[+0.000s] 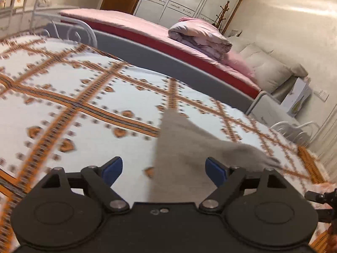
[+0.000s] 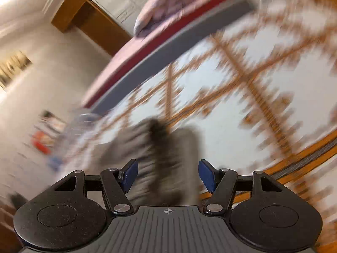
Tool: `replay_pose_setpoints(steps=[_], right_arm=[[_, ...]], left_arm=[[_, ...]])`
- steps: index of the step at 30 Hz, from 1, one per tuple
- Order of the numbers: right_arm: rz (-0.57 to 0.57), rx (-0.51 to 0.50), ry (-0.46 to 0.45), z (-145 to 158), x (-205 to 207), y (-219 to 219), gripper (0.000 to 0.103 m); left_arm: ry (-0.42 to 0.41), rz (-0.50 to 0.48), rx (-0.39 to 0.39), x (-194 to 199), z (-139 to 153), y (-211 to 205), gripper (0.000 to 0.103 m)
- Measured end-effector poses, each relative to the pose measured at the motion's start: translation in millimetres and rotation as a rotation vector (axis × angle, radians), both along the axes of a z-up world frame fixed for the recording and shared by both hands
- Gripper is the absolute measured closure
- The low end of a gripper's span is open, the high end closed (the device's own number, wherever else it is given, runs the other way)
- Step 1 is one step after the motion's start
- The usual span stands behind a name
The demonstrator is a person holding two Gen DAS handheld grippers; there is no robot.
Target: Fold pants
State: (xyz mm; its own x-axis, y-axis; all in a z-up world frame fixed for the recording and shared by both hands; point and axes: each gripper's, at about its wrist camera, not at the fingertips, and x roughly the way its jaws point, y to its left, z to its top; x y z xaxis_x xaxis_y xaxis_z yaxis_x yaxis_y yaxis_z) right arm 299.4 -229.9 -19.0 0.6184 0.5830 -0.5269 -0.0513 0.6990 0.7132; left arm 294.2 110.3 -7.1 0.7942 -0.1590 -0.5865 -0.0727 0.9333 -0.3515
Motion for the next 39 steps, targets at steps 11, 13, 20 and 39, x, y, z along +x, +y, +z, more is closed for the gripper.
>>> replay_pose_setpoints(steps=[11,13,20,39], right_arm=[[0.051,0.059,0.176,-42.1,24.7,31.9,0.039],[0.05,0.038,0.162,-42.1,28.1,36.5,0.039],[0.075,-0.089,0.103,-40.6,36.5,66.7,0.043],[0.046,-0.125,0.092,-29.9,24.3,42.5,0.074]], left_arm=[[0.047,0.032,0.048,-18.6,-5.6,51.3,0.02],[0.055,0.024,0.049,-18.8,-6.3,52.2,0.02],[0.096,-0.051,0.14,-20.1,-13.0,37.4,0.02],[0.131,-0.08,0.17,-12.5,-20.9,17.0,0.019]])
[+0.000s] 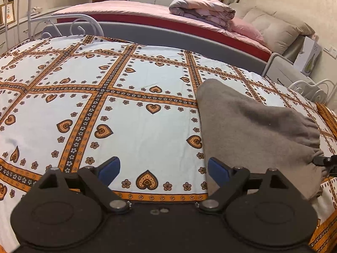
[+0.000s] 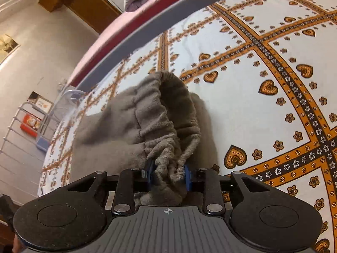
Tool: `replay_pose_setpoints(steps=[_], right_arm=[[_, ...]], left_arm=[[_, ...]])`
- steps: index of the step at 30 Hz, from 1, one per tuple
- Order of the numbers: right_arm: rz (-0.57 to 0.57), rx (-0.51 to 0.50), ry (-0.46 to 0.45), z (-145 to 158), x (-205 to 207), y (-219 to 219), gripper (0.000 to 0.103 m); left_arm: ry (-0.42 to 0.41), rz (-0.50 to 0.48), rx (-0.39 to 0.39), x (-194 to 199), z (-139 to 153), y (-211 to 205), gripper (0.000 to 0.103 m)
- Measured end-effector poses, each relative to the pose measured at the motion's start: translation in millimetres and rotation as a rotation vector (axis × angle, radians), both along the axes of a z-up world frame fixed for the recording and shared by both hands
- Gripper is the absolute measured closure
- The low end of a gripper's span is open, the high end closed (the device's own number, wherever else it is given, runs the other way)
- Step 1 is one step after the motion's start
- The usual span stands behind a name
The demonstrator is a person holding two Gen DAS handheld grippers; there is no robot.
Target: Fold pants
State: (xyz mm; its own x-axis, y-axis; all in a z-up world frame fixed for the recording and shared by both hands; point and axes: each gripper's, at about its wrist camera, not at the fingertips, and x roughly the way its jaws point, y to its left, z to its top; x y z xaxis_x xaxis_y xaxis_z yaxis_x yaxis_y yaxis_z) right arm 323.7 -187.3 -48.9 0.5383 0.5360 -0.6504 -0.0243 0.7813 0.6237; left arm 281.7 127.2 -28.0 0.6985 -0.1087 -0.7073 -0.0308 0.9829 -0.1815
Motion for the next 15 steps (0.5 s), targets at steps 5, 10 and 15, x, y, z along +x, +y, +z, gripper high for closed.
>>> replay_pose_setpoints(steps=[5,10,15], right_arm=[[0.028,-0.07,-0.018,-1.1,-0.3,3.6,0.069],[-0.044,-0.002,-0.013,7.2,-6.0,-13.4,0.062],[-0.061,-0.105,-0.264,48.1,-23.6,-9.9,0.062]], left_arm=[[-0.001,-0.007,0.005,3.2,0.1,-7.0,0.019],[-0.019,-0.033,0.027,1.2,3.1,-12.8,0.018],[-0.034,0.003,0.023,8.4,7.3,-21.1,0.018]])
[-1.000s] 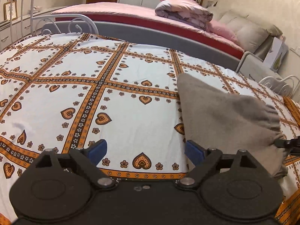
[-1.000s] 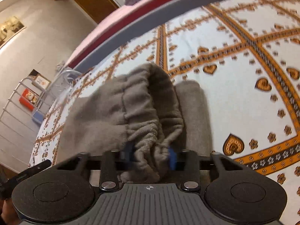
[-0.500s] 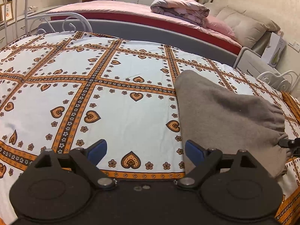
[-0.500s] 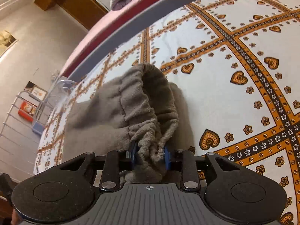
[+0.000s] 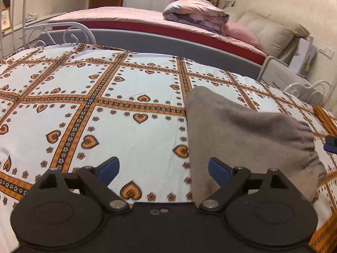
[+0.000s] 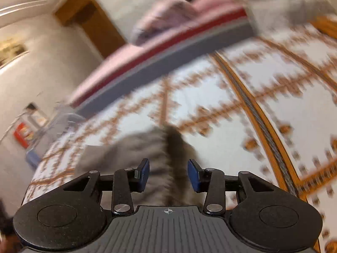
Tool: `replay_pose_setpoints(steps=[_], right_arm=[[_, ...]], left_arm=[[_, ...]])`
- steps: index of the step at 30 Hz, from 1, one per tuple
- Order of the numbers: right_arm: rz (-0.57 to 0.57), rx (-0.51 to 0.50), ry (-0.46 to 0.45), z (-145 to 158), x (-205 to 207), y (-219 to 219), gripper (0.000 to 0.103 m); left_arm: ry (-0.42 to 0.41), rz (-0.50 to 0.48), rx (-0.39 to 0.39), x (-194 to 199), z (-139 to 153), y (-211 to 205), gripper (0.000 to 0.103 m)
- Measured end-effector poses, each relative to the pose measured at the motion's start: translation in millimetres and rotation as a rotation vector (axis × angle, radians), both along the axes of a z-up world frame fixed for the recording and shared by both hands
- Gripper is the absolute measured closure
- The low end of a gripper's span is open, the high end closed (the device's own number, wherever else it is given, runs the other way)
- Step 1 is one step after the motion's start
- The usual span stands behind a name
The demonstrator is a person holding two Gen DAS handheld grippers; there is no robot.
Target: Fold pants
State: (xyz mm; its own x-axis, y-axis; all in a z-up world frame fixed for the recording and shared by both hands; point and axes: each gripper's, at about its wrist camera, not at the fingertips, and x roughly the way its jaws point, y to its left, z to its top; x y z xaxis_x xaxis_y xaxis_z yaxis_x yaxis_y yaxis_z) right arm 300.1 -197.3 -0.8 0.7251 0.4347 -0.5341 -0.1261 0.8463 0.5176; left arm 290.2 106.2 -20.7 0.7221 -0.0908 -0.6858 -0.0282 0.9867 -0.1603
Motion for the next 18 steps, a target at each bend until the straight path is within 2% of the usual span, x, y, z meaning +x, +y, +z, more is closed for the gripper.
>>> replay_pose_setpoints(steps=[2,4,6,7,8,10,11,14,17,18], right_arm=[[0.036,-0.017,-0.047,3.6,-2.2,13.0,0.062],[0.111,-0.012,-0.039,-0.6,1.0,27.5,0.062],[0.15,-0.118,0.028,-14.5,6.4,42.5,0.062],[0.152,-0.179,0.102,-27.8,12.7,46.4,0.063],[0.151,-0.195,0.117,-34.4,14.0,45.9,0.063],[0.16,-0.201,0.072,-23.2,11.9,44.7,0.063],[0.154,-0.19,0.021,-14.3,7.7,42.5,0.063],[0.125,-0.171,-0.078,-2.6,8.1,38.9,0.063],[0.128,-0.184,-0.129,-1.9,21.2,46.8,0.063],[0.128,-0.201,-0.152,-1.9,25.6,50.4,0.063]], left_arm=[[0.018,0.028,0.057,6.9,-2.8,-10.6,0.02],[0.048,0.028,0.06,13.1,-9.8,-17.0,0.021],[0.114,0.021,0.106,20.8,-22.4,-23.5,0.021],[0.116,0.021,0.106,21.7,-23.8,-23.2,0.021],[0.096,0.028,0.091,22.2,-20.1,-20.6,0.022],[0.032,0.051,0.028,22.2,-10.9,-11.6,0.022],[0.008,0.055,0.004,23.9,-7.3,-9.1,0.022],[-0.069,0.031,-0.04,32.0,-0.3,-13.0,0.019],[-0.058,-0.018,-0.041,47.4,-4.0,-30.1,0.019],[-0.033,-0.036,-0.002,54.0,-8.8,-38.5,0.019]])
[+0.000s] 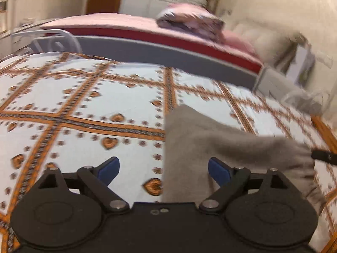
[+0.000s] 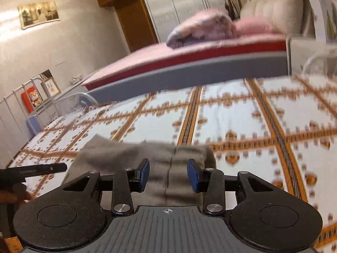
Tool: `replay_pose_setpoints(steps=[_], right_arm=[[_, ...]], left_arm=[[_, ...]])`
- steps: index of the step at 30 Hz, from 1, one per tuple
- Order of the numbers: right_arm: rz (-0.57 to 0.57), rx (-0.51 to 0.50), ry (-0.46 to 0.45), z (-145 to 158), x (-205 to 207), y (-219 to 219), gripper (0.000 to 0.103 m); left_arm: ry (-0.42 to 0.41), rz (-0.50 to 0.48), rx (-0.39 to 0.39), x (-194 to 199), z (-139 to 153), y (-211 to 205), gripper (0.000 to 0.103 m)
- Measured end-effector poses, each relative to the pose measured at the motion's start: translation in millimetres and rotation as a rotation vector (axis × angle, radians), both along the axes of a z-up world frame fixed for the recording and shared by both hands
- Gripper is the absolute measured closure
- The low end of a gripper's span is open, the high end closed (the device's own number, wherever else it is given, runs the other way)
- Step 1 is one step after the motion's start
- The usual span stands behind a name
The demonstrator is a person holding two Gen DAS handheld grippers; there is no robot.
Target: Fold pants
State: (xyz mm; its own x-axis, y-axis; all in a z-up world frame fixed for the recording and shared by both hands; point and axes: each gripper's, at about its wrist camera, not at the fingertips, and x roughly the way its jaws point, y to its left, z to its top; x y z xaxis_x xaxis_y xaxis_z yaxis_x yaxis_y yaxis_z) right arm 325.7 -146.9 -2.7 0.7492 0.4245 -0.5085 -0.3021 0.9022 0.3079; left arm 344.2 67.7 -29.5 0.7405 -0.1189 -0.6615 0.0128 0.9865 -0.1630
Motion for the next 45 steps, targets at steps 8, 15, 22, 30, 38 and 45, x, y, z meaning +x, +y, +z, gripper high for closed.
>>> replay_pose_setpoints(steps=[8,15,22,30,38,45], right_arm=[[-0.05,-0.082,0.126,-27.8,31.0,3.9,0.053],[-0.041,0.082,0.145,-14.7,10.7,-21.1,0.051],[-0.055,0.168,0.18,-12.6,-19.5,-54.1,0.026],[0.008,-0.07,0.3,-34.8,-33.3,-26.5,0.026],[-0.016,0.064,0.238,-14.2,-54.0,-45.2,0.025],[0.023,0.042,0.221,-14.2,-79.1,-31.7,0.025]], left_arm=[[0.051,-0.037,0.081,5.3,-12.8,-13.7,0.017],[0.046,-0.063,0.044,-13.6,-1.7,-5.6,0.017],[0.095,-0.047,0.005,-37.4,2.9,19.2,0.017],[0.177,-0.064,0.081,-52.6,-7.6,21.1,0.013],[0.107,-0.064,0.002,-75.5,17.4,30.7,0.018],[0.193,-0.096,0.048,-81.8,3.1,28.8,0.02]])
